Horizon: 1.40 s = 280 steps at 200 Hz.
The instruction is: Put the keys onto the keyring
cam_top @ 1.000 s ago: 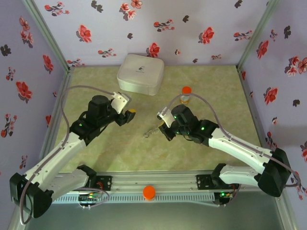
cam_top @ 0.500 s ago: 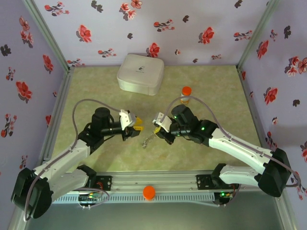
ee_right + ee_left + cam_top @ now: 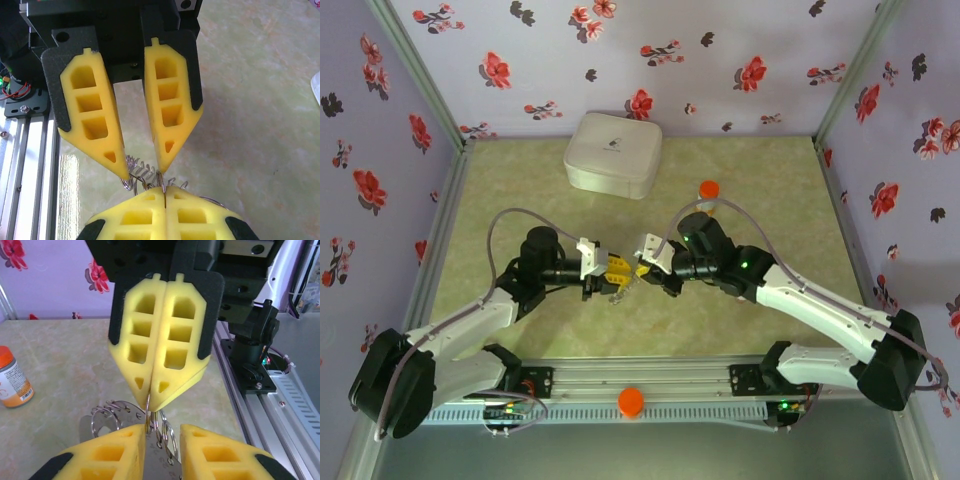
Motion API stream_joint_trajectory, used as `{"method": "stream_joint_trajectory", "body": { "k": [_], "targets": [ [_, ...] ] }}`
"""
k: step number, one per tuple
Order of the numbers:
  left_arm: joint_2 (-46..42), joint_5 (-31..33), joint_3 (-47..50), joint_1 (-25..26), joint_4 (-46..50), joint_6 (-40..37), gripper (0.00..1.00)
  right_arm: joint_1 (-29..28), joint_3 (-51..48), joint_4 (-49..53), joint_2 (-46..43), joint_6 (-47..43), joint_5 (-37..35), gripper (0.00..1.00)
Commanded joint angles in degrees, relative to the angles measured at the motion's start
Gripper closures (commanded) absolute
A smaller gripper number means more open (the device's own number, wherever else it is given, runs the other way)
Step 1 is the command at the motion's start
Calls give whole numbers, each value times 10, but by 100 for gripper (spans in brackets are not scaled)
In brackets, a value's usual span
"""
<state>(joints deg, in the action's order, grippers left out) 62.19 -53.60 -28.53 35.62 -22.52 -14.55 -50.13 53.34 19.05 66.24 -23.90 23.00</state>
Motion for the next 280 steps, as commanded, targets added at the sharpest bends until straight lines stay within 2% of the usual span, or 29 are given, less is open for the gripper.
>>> {"method": "stream_joint_trajectory", "body": {
  "k": [1, 75, 124, 159, 180, 198, 210, 218, 253, 280],
  "targets": [
    [-1, -10, 4, 4, 2, -28, 78, -3, 25, -10, 4, -24, 11, 100],
    [-7, 26, 1, 5, 26, -48, 77, -19, 36, 5, 14, -50, 14, 100],
    [-7, 34, -3, 10, 32, -49, 82, -34, 42, -1, 31, -49, 15, 100],
    [-10, 38, -2, 14, 28, -49, 89, -40, 40, -10, 39, -43, 18, 100],
    [-16, 51, 1, 14, 23, -50, 100, -43, 37, -12, 40, -40, 17, 100],
    [-27, 68, 6, 15, 21, -61, 100, -43, 27, -13, 32, -40, 2, 100],
    [-37, 84, 12, 16, 20, -72, 100, -40, 10, -18, 11, -45, -19, 78],
    [-44, 96, 17, 17, 17, -84, 100, -37, -2, -17, -6, -52, -34, 69],
    [-76, 157, 49, 34, -16, -149, 100, -23, -27, 21, -53, -75, -89, 67],
    [-92, 190, 69, 44, -48, -183, 100, -26, -33, 32, -54, -68, -78, 68]
  ]
}}
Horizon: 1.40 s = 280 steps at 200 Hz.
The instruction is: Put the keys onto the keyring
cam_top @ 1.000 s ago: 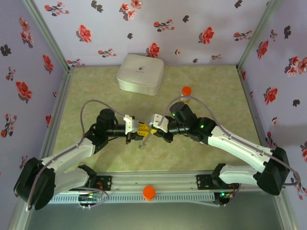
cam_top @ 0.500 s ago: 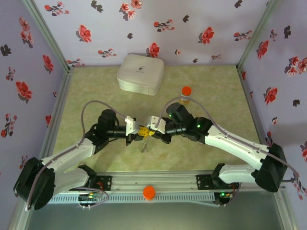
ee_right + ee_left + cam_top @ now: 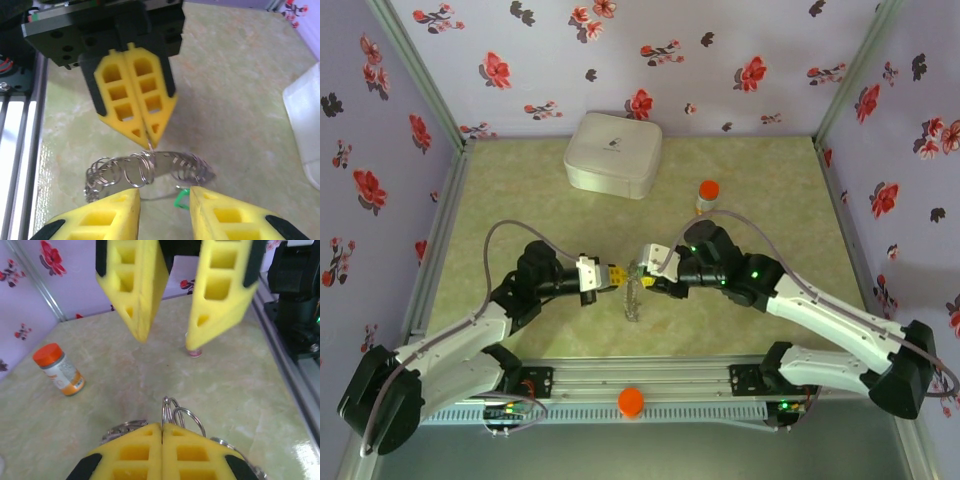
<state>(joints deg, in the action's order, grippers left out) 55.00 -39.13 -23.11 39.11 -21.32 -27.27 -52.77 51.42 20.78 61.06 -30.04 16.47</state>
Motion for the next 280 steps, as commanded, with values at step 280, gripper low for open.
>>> {"method": "stream_joint_trajectory", "body": {
  "k": [280],
  "targets": [
    [-9, 93, 32, 17, -115, -16, 100, -20, 49, 50, 92, -20, 45, 53]
  ]
}}
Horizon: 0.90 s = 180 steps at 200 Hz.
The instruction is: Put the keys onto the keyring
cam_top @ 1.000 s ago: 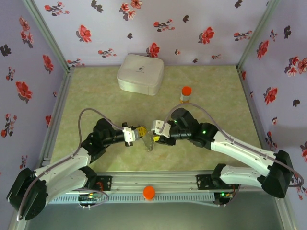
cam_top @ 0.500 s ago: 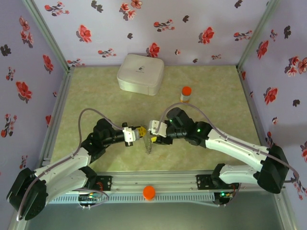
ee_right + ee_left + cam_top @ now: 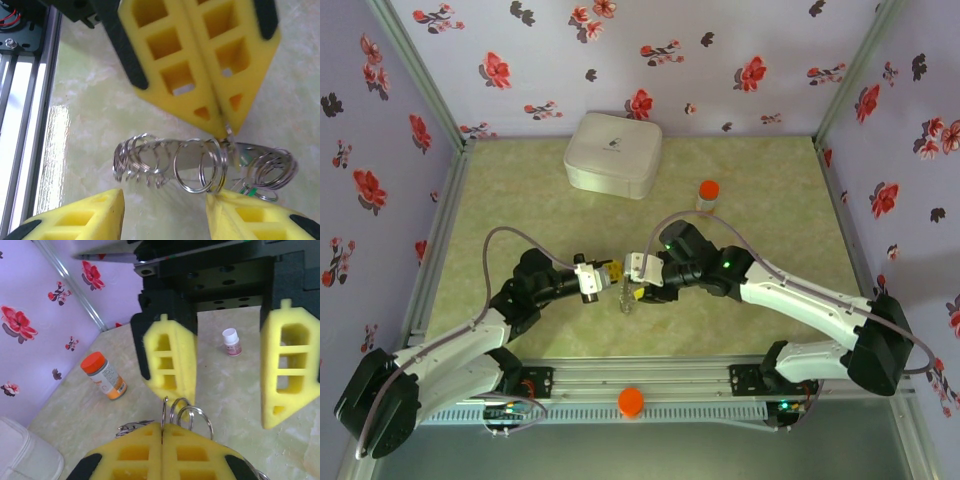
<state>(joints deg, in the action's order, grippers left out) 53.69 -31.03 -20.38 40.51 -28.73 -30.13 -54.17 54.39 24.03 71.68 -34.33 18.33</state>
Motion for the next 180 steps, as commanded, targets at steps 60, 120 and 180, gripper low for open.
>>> {"method": "stream_joint_trajectory", "body": {
  "k": [60, 120, 180],
  "targets": [
    [14, 15, 2, 3, -41, 17, 100, -37, 5, -28, -17, 51, 62, 54],
    [13, 16, 2, 3, -42, 18, 100, -32, -32, -36, -62, 44, -33, 57],
    [14, -1, 2, 3, -42, 42, 100, -15, -46, -122, -69, 20, -112, 74]
  ]
}}
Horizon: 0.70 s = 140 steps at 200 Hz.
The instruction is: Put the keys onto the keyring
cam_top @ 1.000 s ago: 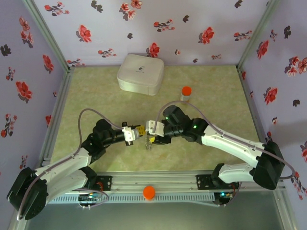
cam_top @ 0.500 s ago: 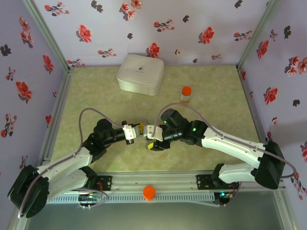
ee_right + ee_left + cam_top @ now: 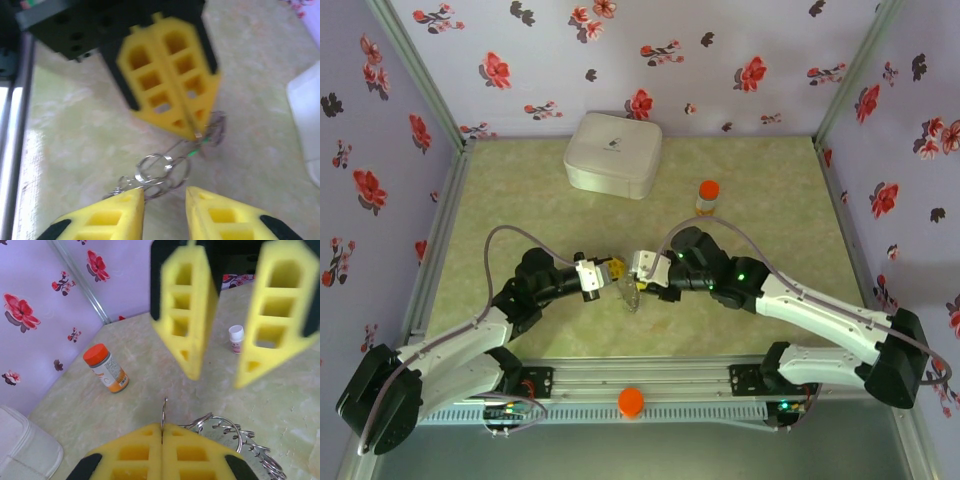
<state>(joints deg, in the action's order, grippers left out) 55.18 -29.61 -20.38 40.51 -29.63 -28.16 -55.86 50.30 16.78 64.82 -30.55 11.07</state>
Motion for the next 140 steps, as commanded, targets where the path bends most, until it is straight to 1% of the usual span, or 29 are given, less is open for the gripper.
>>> {"method": "stream_joint_trajectory", "body": {
  "k": [1, 45, 84, 106, 123, 140],
  "targets": [
    [-1, -16, 2, 3, -33, 23, 100, 1, -5, -50, 0, -18, -39, 74],
    [5, -37, -3, 3, -27, 42, 100, 2, -1, -62, 18, -40, -17, 77],
    [8, -46, -6, 3, -24, 46, 100, 2, -6, -70, 25, -54, 2, 74],
    [7, -49, -6, 2, -23, 48, 100, 2, 0, -61, 33, -62, 9, 77],
    [5, -50, -6, 3, -21, 48, 100, 2, 4, -56, 36, -66, 15, 83],
    [6, -52, -6, 3, -21, 48, 100, 2, 7, -48, 40, -71, 16, 86]
  ]
}}
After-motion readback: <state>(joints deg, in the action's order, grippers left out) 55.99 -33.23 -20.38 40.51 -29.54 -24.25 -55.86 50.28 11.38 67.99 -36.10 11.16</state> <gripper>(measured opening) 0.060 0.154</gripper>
